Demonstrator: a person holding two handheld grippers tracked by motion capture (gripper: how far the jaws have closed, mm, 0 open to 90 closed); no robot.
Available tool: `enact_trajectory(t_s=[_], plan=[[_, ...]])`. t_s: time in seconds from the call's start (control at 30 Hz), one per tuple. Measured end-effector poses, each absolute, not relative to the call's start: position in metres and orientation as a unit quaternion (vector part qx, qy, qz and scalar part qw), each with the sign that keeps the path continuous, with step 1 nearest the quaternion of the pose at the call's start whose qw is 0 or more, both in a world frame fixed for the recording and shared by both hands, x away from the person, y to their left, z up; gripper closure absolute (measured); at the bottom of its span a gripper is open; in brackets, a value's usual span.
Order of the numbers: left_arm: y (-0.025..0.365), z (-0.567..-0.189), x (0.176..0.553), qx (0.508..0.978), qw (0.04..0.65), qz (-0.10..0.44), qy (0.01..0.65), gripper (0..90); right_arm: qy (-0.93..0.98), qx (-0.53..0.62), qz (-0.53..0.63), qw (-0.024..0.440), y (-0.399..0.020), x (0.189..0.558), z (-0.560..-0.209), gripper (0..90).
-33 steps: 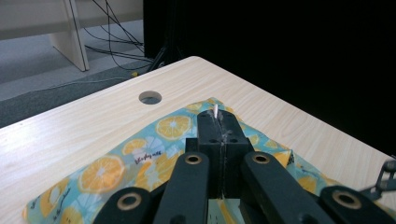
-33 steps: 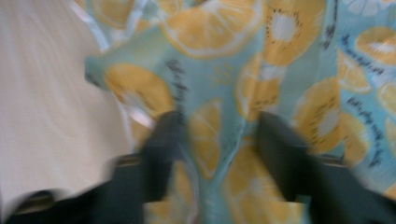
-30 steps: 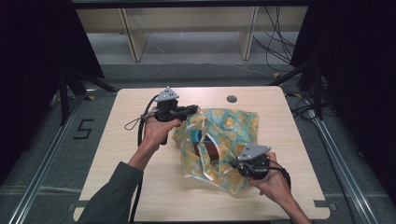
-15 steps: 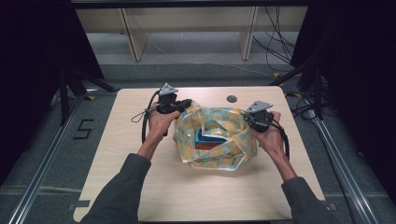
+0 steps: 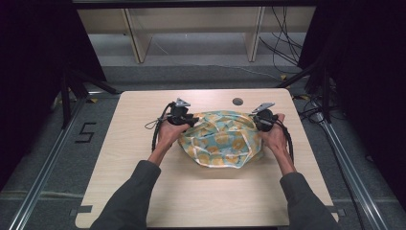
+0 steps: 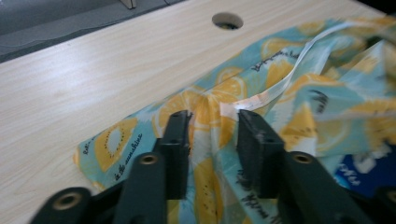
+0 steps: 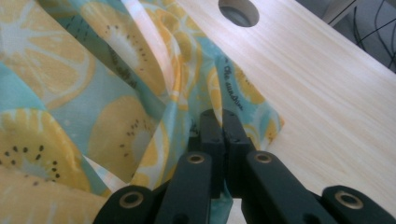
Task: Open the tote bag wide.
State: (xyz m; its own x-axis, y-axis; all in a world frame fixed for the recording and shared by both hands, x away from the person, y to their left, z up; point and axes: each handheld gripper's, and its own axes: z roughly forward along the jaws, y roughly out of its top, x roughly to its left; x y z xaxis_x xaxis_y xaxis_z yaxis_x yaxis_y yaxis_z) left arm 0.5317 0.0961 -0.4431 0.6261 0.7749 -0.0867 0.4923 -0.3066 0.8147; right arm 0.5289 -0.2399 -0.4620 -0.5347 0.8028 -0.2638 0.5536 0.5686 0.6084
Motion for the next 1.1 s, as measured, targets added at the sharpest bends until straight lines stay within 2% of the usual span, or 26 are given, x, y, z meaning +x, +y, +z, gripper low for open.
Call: enact_trajectory(t_s=[0.13, 0.3, 0.37, 0.43, 0.57, 0.67, 0.77, 0.83, 0.93, 1.0, 1.1], plan=[[0.101, -0.404, 0.513, 0.774, 0.476, 0.173, 0.38, 53.2, 0.837, 0.413, 0.253, 0.255, -0.245, 0.528, -0.462, 90.0], [0.081, -0.379, 0.497, 0.812, 0.464, 0.161, 0.316, 54.3, 0.839, 0.407, 0.256, 0.254, -0.245, 0.526, -0.457, 90.0], [0.065, -0.382, 0.495, 0.826, 0.459, 0.144, 0.294, 55.5, 0.841, 0.405, 0.256, 0.253, -0.245, 0.525, -0.456, 90.0], [0.052, -0.388, 0.495, 0.849, 0.436, 0.137, 0.265, 56.9, 0.839, 0.405, 0.259, 0.254, -0.246, 0.525, -0.455, 90.0], [0.03, -0.411, 0.505, 0.881, 0.382, 0.129, 0.246, 57.3, 0.841, 0.403, 0.262, 0.249, -0.247, 0.524, -0.453, 90.0], [0.021, -0.426, 0.515, 0.885, 0.36, 0.133, 0.262, 54.2, 0.84, 0.403, 0.267, 0.247, -0.247, 0.523, -0.454, 90.0], [0.015, -0.437, 0.522, 0.889, 0.361, 0.13, 0.25, 50.5, 0.841, 0.398, 0.271, 0.245, -0.248, 0.522, -0.455, 90.0], [0.011, -0.443, 0.525, 0.898, 0.341, 0.139, 0.241, 48.6, 0.843, 0.403, 0.269, 0.234, -0.248, 0.52, -0.455, 90.0], [0.006, -0.451, 0.529, 0.898, 0.335, 0.145, 0.244, 48.4, 0.843, 0.397, 0.274, 0.238, -0.249, 0.52, -0.455, 90.0], [0.003, -0.455, 0.531, 0.902, 0.326, 0.156, 0.236, 57.7, 0.845, 0.397, 0.274, 0.231, -0.249, 0.519, -0.455, 89.9], [0.0, -0.455, 0.537, 0.901, 0.318, 0.182, 0.231, 85.8, 0.844, 0.394, 0.279, 0.233, -0.248, 0.518, -0.454, 88.5]])
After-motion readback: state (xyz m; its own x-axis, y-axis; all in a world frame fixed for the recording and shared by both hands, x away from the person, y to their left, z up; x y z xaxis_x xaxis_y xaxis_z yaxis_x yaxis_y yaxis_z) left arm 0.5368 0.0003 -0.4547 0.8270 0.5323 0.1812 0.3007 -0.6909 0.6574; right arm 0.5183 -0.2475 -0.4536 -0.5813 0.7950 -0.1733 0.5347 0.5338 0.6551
